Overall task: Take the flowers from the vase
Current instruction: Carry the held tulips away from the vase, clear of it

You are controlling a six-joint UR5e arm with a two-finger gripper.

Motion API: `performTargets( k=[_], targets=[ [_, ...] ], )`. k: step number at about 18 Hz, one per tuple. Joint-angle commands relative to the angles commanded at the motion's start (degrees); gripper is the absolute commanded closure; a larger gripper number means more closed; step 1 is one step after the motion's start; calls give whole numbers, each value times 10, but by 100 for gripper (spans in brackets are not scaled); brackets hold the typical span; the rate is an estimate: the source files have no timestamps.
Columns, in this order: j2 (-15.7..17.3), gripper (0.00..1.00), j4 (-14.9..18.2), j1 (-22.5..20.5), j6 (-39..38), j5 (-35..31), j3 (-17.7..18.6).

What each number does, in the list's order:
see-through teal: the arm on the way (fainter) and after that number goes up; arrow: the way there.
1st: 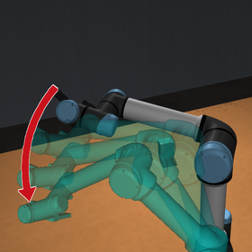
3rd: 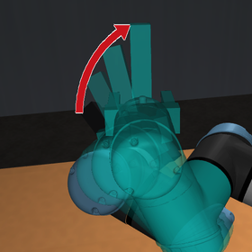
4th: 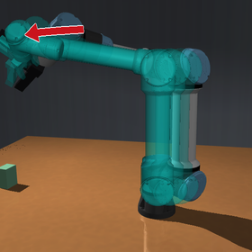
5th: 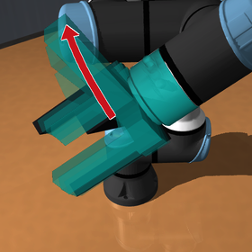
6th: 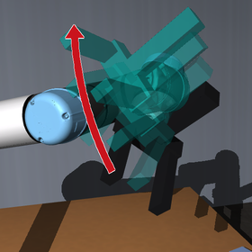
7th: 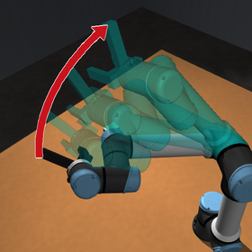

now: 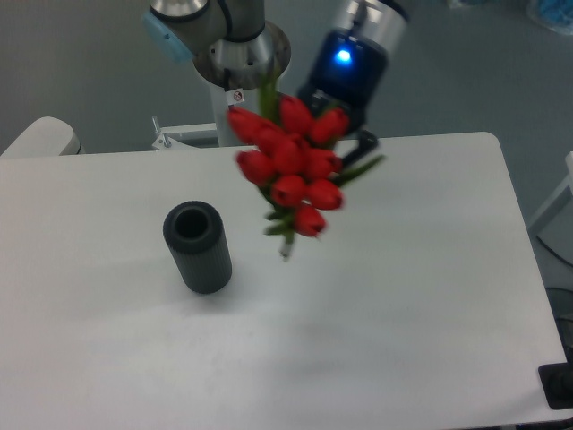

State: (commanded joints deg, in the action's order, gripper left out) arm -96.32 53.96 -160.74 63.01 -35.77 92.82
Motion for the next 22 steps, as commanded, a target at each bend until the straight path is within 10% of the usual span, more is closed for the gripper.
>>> performTargets(
  k=[22],
  targets=[
    [-72, 68, -1, -48, 77, -5, -26]
  ],
)
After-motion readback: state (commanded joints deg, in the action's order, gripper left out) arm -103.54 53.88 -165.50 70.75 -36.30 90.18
